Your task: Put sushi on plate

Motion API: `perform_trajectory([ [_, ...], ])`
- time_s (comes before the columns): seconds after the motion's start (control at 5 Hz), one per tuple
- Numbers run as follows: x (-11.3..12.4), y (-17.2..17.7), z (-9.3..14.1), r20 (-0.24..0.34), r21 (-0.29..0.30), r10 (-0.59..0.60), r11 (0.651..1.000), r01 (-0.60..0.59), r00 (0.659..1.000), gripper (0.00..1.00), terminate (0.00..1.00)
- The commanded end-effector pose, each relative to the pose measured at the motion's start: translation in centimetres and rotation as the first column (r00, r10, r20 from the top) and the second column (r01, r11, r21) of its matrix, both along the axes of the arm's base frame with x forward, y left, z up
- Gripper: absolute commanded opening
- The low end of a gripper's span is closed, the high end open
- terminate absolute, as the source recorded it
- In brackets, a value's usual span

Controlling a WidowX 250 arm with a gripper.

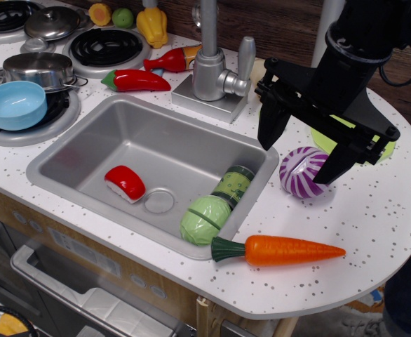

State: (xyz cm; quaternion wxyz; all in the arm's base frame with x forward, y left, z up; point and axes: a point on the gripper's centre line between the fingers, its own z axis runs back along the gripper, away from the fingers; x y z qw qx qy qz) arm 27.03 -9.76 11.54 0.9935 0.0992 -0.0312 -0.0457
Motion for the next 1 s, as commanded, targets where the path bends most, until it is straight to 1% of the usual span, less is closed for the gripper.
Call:
perform_trajectory([
  [0.0,0.0,0.0,0.0,0.000,0.000,0.000,1.000,0.000,1.000,1.00,0.00],
  [0.2,0.5,3.5,0.5,-0.013,-0.024,0.180,0.983,-0.180,0.984,1.00,0.00],
  [0.4,1.3,6.5,0.3,-0.027,0.003,0.294,0.956,-0.294,0.955,1.00,0.00],
  [0.6,2.2,11.6,-1.2,0.051,0.003,0.477,0.878,-0.478,0.877,1.00,0.00],
  [0.8,2.5,16.1,-3.4,0.058,-0.061,0.550,0.835,-0.547,0.833,1.00,0.00],
])
